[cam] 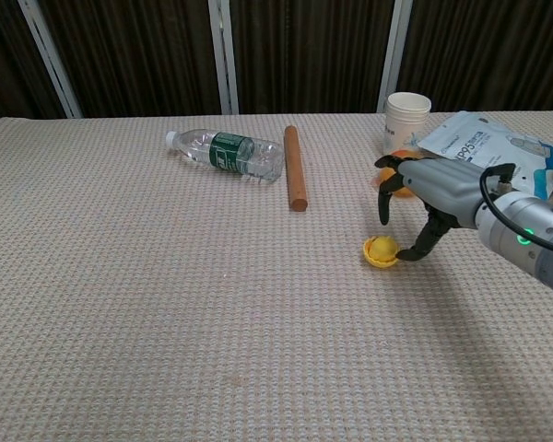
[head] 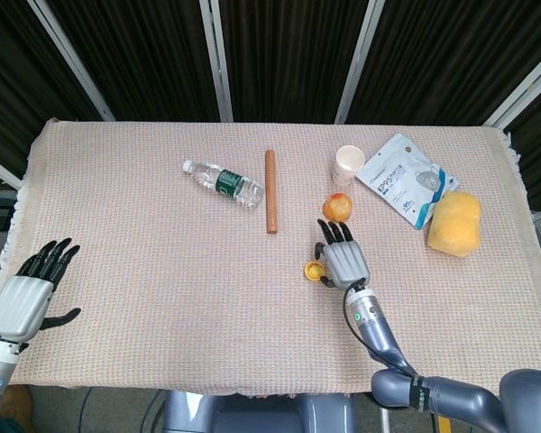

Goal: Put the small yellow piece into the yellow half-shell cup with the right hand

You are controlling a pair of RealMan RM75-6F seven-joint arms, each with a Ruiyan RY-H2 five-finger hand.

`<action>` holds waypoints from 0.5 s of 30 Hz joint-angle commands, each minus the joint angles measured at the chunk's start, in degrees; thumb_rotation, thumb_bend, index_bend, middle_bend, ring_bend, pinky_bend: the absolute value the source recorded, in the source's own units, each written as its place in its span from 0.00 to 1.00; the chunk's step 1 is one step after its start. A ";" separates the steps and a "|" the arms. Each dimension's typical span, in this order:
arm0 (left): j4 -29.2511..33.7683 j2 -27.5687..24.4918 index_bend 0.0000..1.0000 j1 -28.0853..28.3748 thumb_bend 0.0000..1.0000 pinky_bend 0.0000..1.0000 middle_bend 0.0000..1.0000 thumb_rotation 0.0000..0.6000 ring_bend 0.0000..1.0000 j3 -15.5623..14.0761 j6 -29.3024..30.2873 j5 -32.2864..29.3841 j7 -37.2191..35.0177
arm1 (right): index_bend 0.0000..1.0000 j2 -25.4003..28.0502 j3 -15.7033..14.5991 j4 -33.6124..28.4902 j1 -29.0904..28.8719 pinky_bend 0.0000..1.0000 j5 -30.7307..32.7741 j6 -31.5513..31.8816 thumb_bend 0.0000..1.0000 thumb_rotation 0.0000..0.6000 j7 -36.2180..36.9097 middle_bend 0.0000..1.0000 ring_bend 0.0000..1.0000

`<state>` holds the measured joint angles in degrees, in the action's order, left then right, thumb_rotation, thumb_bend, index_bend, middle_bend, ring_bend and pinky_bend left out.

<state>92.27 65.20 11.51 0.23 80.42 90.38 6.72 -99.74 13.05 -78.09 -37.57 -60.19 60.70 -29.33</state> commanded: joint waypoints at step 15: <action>-1.78 0.29 0.00 0.03 0.00 0.19 0.00 1.00 0.00 -0.18 -0.07 0.19 -0.06 | 0.01 18.44 -3.15 -16.57 4.77 0.00 -7.44 6.89 0.00 1.00 -2.87 0.00 0.00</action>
<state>90.52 65.49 11.54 0.06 80.32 90.55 6.61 -86.57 10.95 -89.39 -34.79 -65.85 65.33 -30.77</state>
